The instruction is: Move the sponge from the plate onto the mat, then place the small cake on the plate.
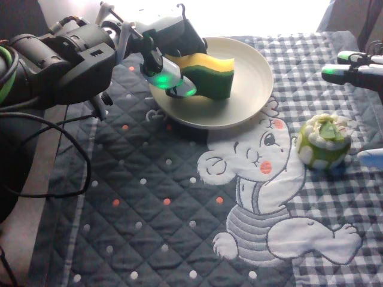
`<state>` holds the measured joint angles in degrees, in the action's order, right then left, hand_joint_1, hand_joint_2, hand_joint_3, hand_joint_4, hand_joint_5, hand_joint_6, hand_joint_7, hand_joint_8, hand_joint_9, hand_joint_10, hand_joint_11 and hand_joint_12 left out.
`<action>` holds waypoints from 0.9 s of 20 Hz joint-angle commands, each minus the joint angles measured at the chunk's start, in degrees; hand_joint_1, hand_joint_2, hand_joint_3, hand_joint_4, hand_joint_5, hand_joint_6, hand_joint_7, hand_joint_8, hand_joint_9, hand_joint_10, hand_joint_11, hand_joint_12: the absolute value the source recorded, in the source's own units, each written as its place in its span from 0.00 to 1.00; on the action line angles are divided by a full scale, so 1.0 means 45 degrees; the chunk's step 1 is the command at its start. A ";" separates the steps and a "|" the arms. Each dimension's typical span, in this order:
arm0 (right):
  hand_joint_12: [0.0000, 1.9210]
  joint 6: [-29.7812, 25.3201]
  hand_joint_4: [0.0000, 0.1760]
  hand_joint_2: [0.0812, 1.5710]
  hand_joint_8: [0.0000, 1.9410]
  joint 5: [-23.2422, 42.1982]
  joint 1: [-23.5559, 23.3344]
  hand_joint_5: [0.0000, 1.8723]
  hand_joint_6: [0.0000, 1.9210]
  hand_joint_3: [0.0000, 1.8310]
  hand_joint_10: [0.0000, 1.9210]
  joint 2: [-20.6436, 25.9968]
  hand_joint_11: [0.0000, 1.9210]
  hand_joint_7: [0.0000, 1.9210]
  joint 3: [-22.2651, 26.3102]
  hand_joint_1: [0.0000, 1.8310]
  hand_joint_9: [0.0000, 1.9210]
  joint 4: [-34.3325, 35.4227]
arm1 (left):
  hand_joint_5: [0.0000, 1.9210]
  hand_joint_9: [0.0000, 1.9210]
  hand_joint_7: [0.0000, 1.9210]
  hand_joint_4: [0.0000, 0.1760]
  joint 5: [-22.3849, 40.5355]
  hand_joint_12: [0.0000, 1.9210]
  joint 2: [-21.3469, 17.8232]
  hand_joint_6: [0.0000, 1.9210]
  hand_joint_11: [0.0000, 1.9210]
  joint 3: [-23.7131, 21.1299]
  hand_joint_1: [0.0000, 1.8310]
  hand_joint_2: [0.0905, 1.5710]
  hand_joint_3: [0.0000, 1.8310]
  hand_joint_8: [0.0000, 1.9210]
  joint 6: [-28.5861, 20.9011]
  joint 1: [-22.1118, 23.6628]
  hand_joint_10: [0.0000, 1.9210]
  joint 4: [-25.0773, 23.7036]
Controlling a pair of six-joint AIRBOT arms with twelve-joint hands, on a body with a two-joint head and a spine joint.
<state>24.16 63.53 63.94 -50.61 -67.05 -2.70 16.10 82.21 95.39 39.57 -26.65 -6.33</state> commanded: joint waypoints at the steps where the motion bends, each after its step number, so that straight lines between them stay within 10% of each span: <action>1: 0.01 -0.0103 0.95 0.65 0.00 0.1555 -0.0076 0.14 0.00 0.00 0.00 -0.0048 0.16 0.09 -0.0042 0.39 0.12 0.0372 | 0.60 0.65 0.54 0.00 0.1626 0.62 -0.0102 0.30 0.36 -0.0106 0.69 0.66 0.00 0.52 -0.0016 0.0278 0.03 0.0127; 4: 0.01 -0.0129 0.95 0.66 0.00 0.1551 -0.0075 0.15 0.00 0.00 0.00 -0.0058 0.15 0.10 -0.0017 0.37 0.11 0.0371 | 0.68 0.59 0.55 0.00 0.2547 0.73 -0.0744 0.10 0.25 -0.0818 0.70 0.65 0.00 0.55 0.0012 0.0582 0.15 0.0063; 8: 0.01 -0.0145 1.00 0.66 0.00 0.1546 -0.0075 0.15 0.00 0.00 0.00 -0.0057 0.16 0.09 0.0060 0.38 0.12 0.0376 | 0.71 0.61 0.62 0.00 0.3962 0.66 -0.2356 0.03 0.36 -0.2751 0.71 0.62 0.00 0.44 0.0572 0.0977 0.23 -0.0615; 9: 0.02 -0.0154 1.00 0.66 0.00 0.1546 -0.0075 0.15 0.00 0.00 0.01 -0.0057 0.17 0.10 0.0063 0.38 0.13 0.0377 | 0.71 0.58 0.58 0.00 0.4252 0.74 -0.2795 0.01 0.34 -0.3230 0.71 0.64 0.01 0.53 0.0619 0.0955 0.34 -0.0846; 10: 0.02 -0.0162 1.00 0.66 0.00 0.1546 -0.0075 0.15 0.00 0.00 0.01 -0.0056 0.18 0.11 0.0080 0.38 0.13 0.0382 | 0.75 0.56 0.55 0.00 0.4680 0.86 -0.3564 0.03 0.50 -0.4047 0.68 0.61 0.00 0.59 0.0619 0.0756 0.66 -0.1203; 18: 0.01 -0.0182 0.95 0.67 0.00 0.1551 -0.0075 0.15 0.00 0.00 0.00 0.0024 0.15 0.11 0.0173 0.42 0.12 0.0436 | 0.74 0.53 0.51 0.00 0.6598 1.00 -0.6663 0.09 0.53 -0.7012 0.67 0.60 0.00 0.82 -0.1269 -0.2680 0.94 -0.1960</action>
<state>23.86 63.55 63.94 -50.83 -66.39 -2.61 37.89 52.40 63.83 34.50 -39.68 -16.69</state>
